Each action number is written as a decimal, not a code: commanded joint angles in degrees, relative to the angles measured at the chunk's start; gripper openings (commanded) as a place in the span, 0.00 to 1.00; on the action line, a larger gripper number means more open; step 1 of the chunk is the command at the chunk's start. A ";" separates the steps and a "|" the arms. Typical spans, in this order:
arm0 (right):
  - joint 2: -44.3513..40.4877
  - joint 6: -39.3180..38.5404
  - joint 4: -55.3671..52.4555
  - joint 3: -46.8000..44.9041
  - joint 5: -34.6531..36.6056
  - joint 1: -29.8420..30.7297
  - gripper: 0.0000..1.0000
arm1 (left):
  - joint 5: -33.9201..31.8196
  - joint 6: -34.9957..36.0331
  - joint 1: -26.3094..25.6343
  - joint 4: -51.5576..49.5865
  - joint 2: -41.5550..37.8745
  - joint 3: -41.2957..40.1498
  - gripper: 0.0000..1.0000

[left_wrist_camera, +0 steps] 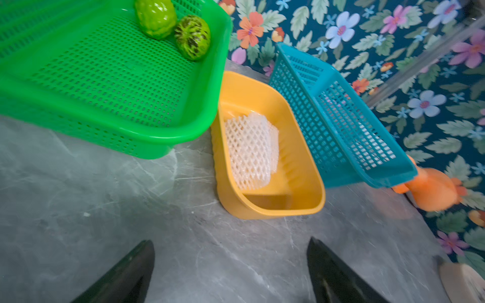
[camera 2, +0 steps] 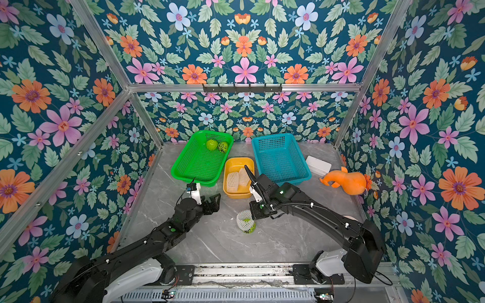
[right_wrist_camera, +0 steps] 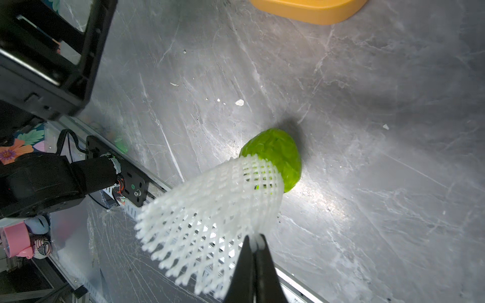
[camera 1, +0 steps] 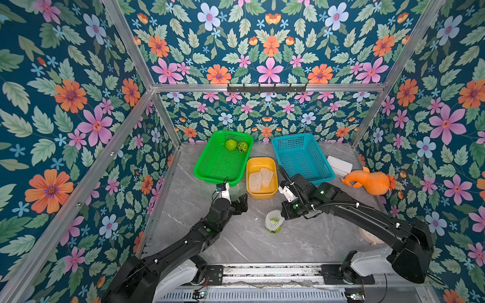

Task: Sleeve custard apples in foam nets
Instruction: Open the foam net.

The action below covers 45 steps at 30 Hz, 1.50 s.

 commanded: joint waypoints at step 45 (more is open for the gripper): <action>-4.02 -2.93 8.65 -0.23 13.43 -0.76 0.00 | 30.49 1.67 -6.36 -3.70 13.61 14.74 0.00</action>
